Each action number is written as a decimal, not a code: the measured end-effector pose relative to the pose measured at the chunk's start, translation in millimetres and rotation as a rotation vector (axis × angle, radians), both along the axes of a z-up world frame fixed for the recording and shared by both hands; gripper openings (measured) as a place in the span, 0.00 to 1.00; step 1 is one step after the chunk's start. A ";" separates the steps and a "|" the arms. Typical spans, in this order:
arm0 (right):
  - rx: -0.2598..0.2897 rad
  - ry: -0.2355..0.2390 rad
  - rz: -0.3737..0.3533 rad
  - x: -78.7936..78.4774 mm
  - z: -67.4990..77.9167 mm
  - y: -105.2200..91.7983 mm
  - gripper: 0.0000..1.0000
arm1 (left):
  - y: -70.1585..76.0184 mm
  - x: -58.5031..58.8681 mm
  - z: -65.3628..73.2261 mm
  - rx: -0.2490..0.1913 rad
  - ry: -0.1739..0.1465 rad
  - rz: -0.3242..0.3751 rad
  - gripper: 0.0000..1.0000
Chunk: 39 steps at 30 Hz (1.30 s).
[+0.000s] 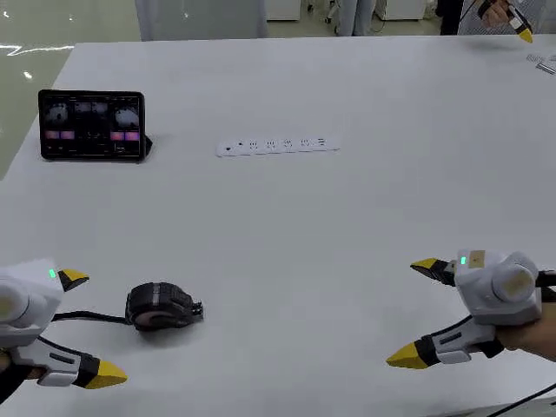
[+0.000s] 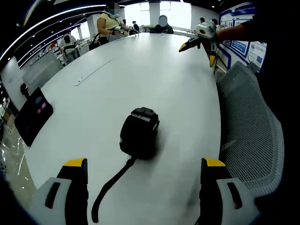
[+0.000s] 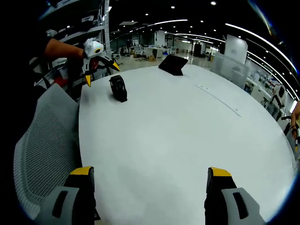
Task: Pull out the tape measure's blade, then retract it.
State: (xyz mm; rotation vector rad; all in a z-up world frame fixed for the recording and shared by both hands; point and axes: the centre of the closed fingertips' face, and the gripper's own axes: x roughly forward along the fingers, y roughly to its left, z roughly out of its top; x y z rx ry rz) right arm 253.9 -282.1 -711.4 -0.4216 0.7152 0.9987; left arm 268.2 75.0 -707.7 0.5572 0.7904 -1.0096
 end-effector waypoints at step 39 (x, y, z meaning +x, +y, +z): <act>-0.054 -0.009 0.345 37.5 -21.2 185.1 0.93 | -54.5 35.7 -31.7 0.127 -0.013 -0.262 0.31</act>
